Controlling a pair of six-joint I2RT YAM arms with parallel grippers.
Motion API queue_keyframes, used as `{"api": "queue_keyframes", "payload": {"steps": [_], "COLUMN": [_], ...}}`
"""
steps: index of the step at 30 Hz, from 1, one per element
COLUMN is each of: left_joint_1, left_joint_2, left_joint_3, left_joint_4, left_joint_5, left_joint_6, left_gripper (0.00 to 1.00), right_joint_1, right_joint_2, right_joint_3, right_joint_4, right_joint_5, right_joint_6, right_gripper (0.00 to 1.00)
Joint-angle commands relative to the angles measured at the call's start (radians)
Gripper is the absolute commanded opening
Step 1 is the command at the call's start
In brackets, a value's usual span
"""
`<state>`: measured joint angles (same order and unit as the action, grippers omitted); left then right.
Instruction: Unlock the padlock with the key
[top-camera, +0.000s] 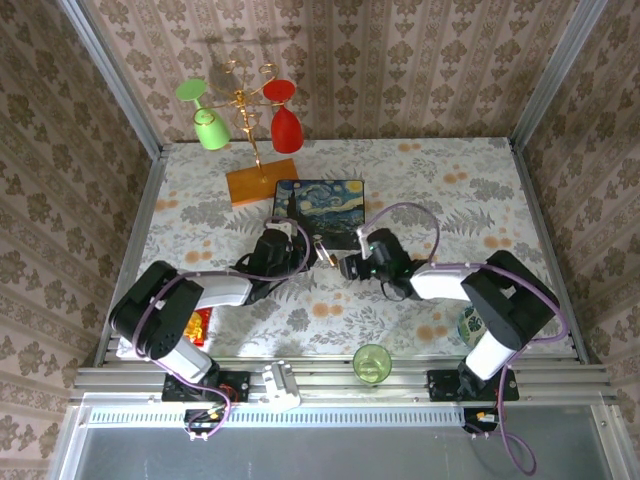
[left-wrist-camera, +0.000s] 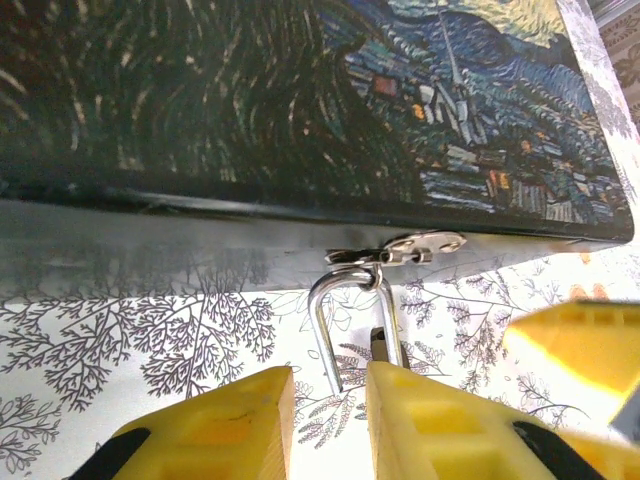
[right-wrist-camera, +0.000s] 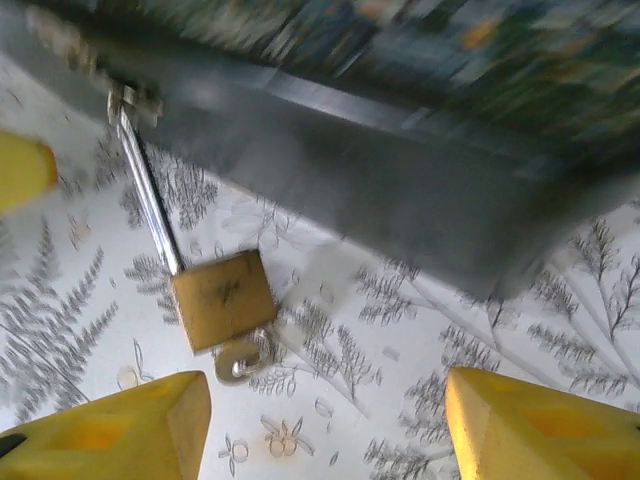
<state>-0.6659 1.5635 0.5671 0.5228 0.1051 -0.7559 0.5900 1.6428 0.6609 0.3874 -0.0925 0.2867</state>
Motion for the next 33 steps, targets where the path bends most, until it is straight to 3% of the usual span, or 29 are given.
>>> {"api": "queue_keyframes", "payload": {"steps": [1, 5, 9, 13, 25, 33], "left_joint_1": [0.005, 0.006, 0.006, 0.006, 0.015, 0.018], "left_joint_2": [-0.034, -0.065, -0.080, -0.084, -0.098, -0.162], "left_joint_3": [-0.013, -0.027, -0.039, -0.056, -0.078, -0.074], "left_joint_4": [-0.015, -0.029, -0.042, -0.028, -0.021, -0.088], "left_joint_5": [0.004, -0.002, -0.011, -0.007, -0.011, -0.026], "left_joint_6": [0.004, 0.009, 0.014, 0.008, 0.005, 0.033], "left_gripper": [0.27, 0.27, 0.27, 0.27, 0.26, 0.26], "right_joint_1": [-0.017, -0.029, -0.007, -0.006, 0.038, 0.070], "right_joint_2": [0.027, 0.114, 0.160, 0.154, 0.180, 0.204], "right_joint_3": [0.060, 0.122, 0.164, 0.148, 0.193, 0.211], "right_joint_4": [0.002, 0.026, 0.006, 0.056, 0.065, 0.090], "right_joint_5": [-0.308, -0.381, -0.191, -0.101, -0.084, -0.003], "right_joint_6": [0.017, 0.030, 0.034, 0.046, 0.014, 0.020], "right_gripper": [0.65, 0.62, 0.59, 0.59, 0.45, 0.37]}}
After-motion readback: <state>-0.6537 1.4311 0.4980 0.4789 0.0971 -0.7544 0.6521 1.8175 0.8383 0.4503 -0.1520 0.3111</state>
